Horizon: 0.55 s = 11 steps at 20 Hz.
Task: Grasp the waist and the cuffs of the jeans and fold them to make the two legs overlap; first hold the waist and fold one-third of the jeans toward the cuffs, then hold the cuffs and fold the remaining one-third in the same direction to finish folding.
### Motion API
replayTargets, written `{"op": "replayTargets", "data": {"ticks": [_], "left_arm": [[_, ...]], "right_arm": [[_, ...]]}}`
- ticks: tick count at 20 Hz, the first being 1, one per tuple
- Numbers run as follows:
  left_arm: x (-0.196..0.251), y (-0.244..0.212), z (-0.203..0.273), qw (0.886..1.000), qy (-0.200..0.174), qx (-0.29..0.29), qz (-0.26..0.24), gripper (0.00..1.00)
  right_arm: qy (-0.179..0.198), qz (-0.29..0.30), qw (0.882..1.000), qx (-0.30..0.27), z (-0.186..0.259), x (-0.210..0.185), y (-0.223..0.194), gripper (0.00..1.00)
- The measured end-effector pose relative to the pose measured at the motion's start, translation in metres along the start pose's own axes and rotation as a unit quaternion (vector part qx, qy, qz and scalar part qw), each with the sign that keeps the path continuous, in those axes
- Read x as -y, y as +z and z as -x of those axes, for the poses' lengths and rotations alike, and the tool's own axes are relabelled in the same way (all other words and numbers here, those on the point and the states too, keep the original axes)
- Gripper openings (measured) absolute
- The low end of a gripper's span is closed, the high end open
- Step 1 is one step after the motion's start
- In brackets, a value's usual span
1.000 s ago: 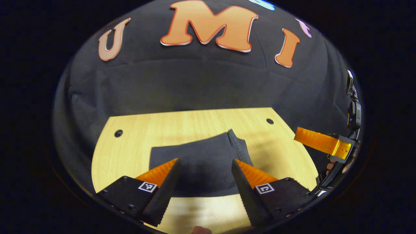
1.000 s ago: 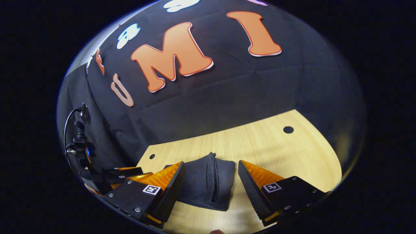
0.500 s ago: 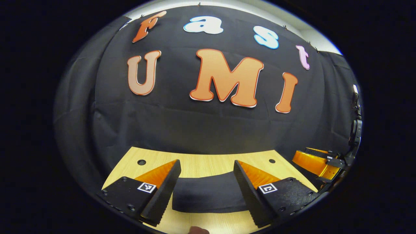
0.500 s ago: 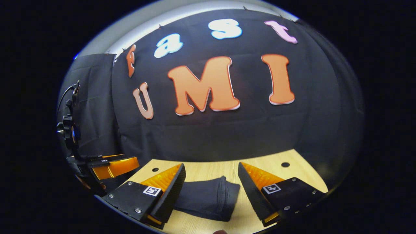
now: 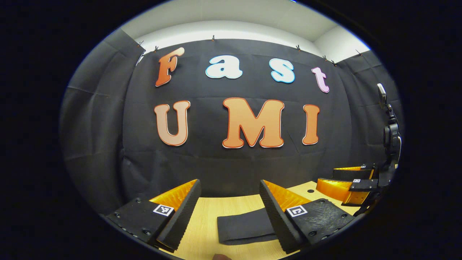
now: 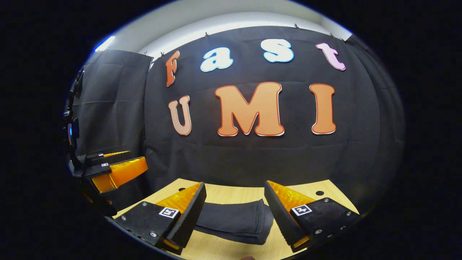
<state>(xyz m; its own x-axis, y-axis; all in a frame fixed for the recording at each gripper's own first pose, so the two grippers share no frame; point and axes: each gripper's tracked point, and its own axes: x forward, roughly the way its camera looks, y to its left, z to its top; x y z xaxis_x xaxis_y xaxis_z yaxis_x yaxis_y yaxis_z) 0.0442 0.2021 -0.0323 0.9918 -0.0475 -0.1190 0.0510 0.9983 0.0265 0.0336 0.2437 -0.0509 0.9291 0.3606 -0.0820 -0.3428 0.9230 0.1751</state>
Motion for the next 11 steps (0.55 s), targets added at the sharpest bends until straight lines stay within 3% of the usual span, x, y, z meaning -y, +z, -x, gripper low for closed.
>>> {"op": "replayTargets", "data": {"ticks": [4,5,11], "left_arm": [[-0.021,-0.005,0.035,1.0,0.013,0.003,0.005,0.95],[-0.029,-0.004,0.042,1.0,0.021,0.006,0.003,0.99],[-0.044,-0.013,0.075,1.0,0.026,0.01,0.006,0.96]], "right_arm": [[-0.021,0.023,0.999,0.025,0.016,-0.008,0.009,0.97],[-0.033,0.025,0.999,0.03,0.02,-0.006,0.01,0.97],[-0.058,0.012,0.998,0.033,0.049,-0.01,0.011,1.0]]}}
